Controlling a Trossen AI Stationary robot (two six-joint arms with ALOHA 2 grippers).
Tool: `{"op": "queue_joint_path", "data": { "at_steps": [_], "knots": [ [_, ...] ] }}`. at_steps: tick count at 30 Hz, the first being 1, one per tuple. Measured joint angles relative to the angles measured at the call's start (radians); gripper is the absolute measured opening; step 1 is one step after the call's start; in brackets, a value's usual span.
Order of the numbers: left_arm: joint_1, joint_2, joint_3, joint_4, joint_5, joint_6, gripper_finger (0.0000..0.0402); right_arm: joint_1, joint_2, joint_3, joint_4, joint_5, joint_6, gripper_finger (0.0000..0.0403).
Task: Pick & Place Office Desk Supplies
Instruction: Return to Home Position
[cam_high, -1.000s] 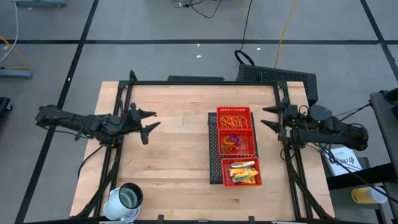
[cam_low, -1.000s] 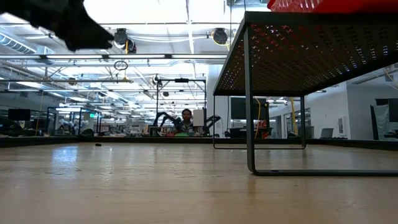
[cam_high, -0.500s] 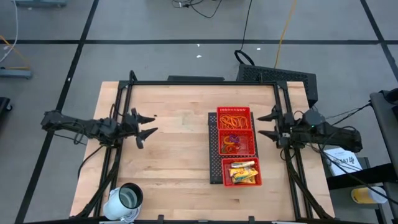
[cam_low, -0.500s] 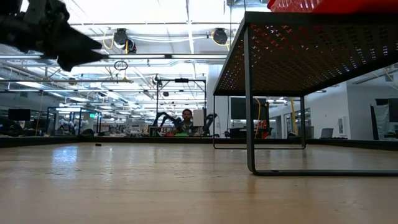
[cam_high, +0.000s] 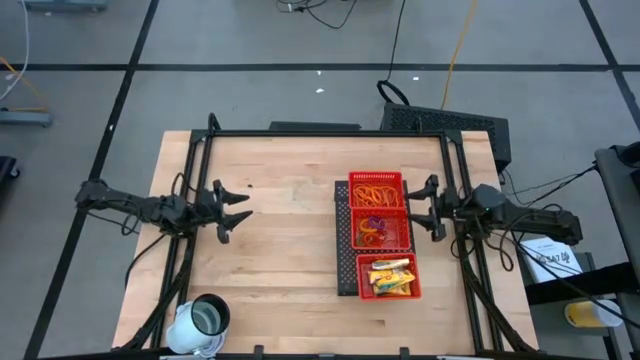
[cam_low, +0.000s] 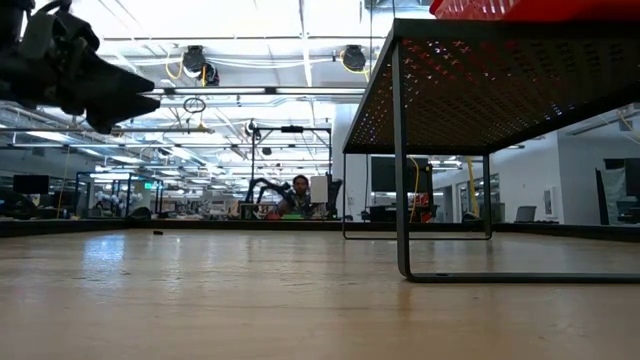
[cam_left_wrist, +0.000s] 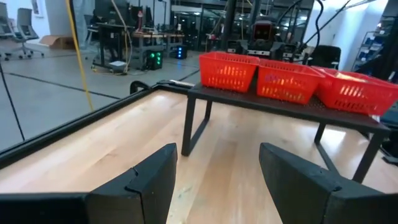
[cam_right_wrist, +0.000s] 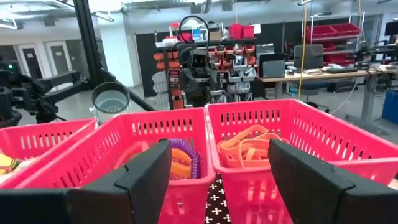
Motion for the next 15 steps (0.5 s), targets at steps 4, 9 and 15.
{"op": "queue_joint_path", "data": {
  "at_steps": [4,9,15],
  "knots": [
    [-0.011,-0.010,-0.010,-0.018,0.000,-0.001,0.0239,0.000,-0.001,-0.022,0.015,0.001,-0.019,0.0256],
    [-0.025,-0.010,-0.010,-0.018,-0.001,0.010,0.0239,0.000,-0.001,-0.042,0.021,0.027,-0.030,0.0255],
    [-0.025,-0.010,-0.010,-0.019,-0.001,0.006,0.0239,0.001,0.000,-0.044,0.041,0.027,-0.027,0.0260]
  ]
}}
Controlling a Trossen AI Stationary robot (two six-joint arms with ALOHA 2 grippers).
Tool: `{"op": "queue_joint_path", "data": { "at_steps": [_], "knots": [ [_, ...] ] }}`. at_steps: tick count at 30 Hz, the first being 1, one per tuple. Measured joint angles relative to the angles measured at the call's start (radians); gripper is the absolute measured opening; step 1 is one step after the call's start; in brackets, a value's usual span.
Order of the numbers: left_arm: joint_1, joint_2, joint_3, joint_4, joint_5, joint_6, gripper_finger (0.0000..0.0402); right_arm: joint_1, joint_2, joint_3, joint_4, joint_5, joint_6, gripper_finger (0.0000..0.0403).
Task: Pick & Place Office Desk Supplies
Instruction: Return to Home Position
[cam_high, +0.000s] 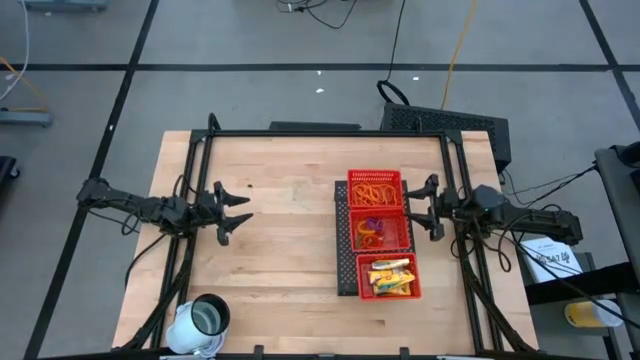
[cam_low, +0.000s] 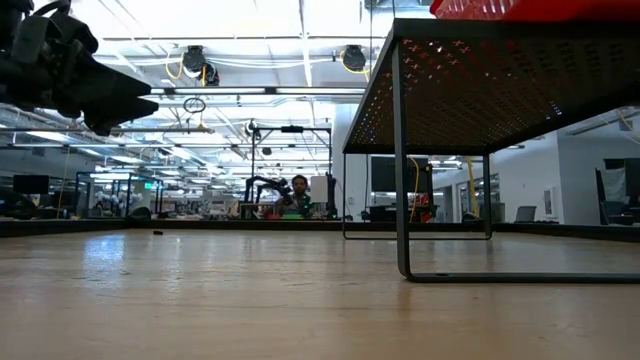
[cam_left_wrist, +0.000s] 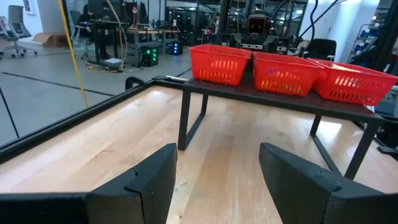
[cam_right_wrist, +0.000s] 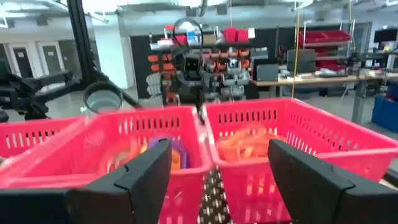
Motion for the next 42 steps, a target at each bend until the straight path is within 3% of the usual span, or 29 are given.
{"op": "queue_joint_path", "data": {
  "at_steps": [7,13,17,32,42],
  "knots": [
    [0.000,0.000,0.000,-0.003,0.000,0.000,0.0239,0.000,-0.001,-0.001,0.120,0.024,-0.078,0.0255],
    [0.001,0.002,0.001,-0.006,0.000,-0.002,0.0239,0.000,0.000,-0.002,0.059,0.403,-0.132,0.0257],
    [0.001,0.002,0.001,-0.007,0.021,-0.003,0.0239,0.000,-0.001,-0.002,0.013,0.519,-0.120,0.0260],
    [0.001,0.002,0.003,-0.022,0.023,0.002,0.0239,0.000,0.012,-0.003,-0.035,0.524,-0.214,0.0260],
    [0.001,0.002,0.003,-0.024,0.023,0.107,0.0239,0.000,0.015,-0.003,-0.021,0.524,-0.213,0.0254]
  ]
}}
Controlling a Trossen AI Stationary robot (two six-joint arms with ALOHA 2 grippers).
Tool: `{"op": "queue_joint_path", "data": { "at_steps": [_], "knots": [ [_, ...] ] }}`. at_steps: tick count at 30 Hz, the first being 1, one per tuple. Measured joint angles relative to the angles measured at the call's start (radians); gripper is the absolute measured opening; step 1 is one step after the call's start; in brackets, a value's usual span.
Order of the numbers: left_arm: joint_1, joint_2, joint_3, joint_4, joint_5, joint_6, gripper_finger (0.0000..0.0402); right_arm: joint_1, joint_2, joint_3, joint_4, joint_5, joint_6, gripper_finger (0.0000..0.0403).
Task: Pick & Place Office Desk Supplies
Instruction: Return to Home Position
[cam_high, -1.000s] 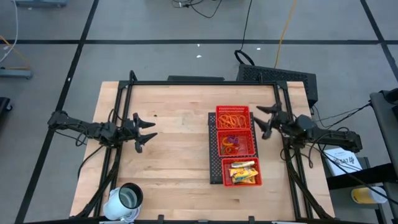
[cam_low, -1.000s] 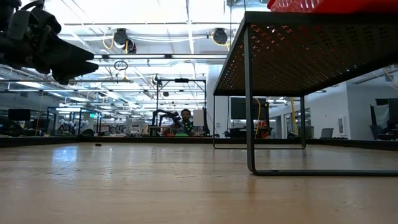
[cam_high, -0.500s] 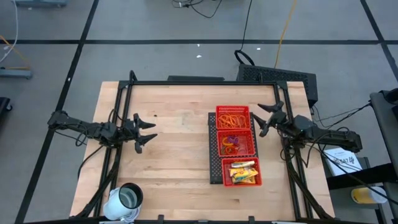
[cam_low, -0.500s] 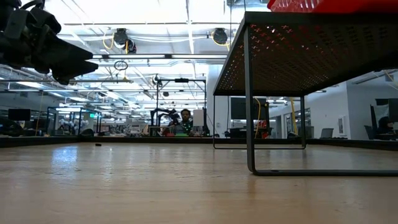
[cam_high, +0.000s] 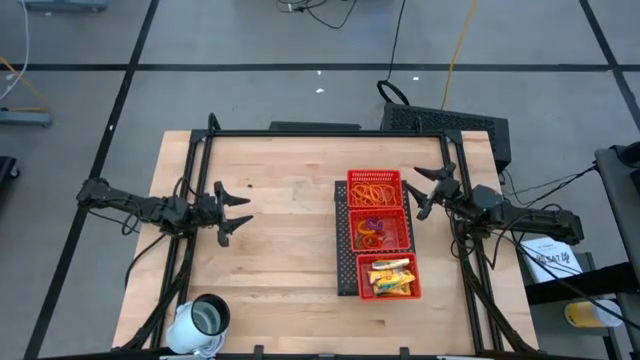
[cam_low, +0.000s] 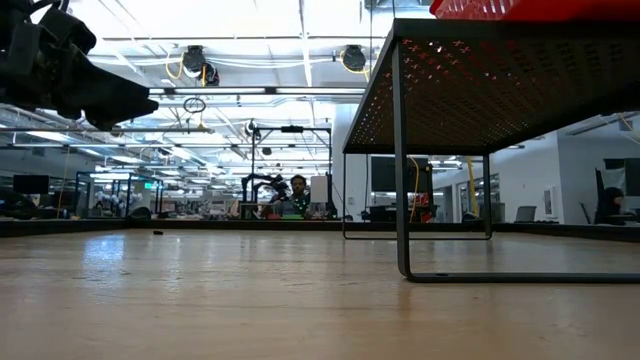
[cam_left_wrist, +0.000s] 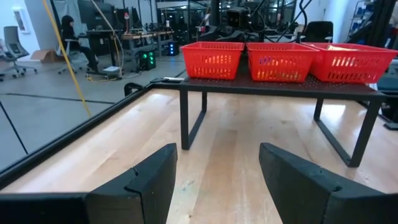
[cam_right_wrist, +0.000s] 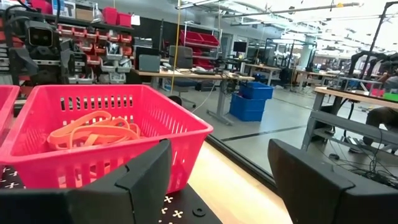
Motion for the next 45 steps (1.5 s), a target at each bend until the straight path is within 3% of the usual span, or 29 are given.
{"op": "queue_joint_path", "data": {
  "at_steps": [45],
  "knots": [
    [0.000,0.000,0.000,-0.002,0.000,0.003,0.0239,0.000,0.000,-0.001,0.002,-0.001,0.001,0.0255]
  ]
}}
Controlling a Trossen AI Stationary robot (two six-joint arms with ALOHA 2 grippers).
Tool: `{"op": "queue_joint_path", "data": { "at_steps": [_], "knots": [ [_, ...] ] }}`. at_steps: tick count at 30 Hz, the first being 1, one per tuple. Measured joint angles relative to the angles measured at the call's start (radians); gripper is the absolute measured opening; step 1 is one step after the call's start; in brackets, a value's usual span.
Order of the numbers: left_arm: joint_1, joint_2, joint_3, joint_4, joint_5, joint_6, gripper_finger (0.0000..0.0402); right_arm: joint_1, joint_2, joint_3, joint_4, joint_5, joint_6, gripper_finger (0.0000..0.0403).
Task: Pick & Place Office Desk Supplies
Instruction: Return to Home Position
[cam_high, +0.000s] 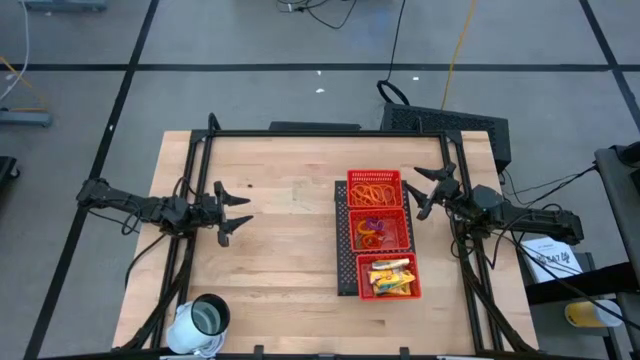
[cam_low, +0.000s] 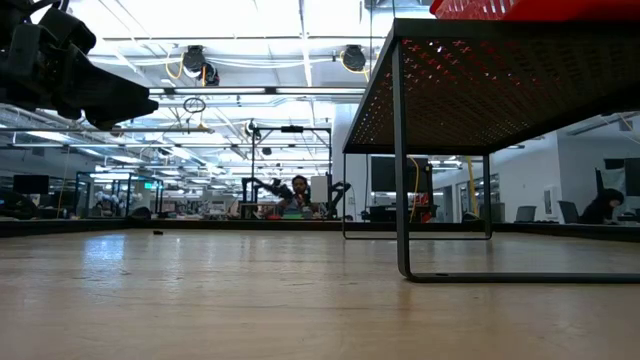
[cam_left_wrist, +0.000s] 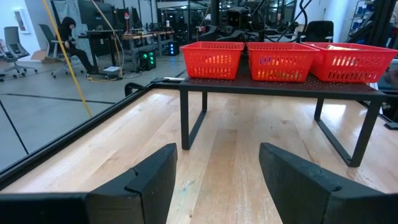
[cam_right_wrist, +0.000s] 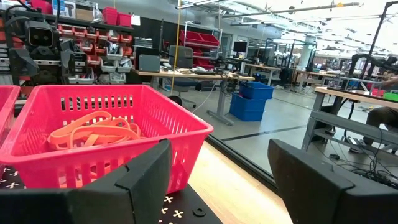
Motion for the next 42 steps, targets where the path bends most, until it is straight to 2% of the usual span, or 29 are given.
{"op": "queue_joint_path", "data": {
  "at_steps": [42],
  "knots": [
    [0.000,0.000,-0.001,0.000,0.000,0.000,0.0239,0.000,0.000,0.000,0.000,0.000,0.000,0.0256]
  ]
}}
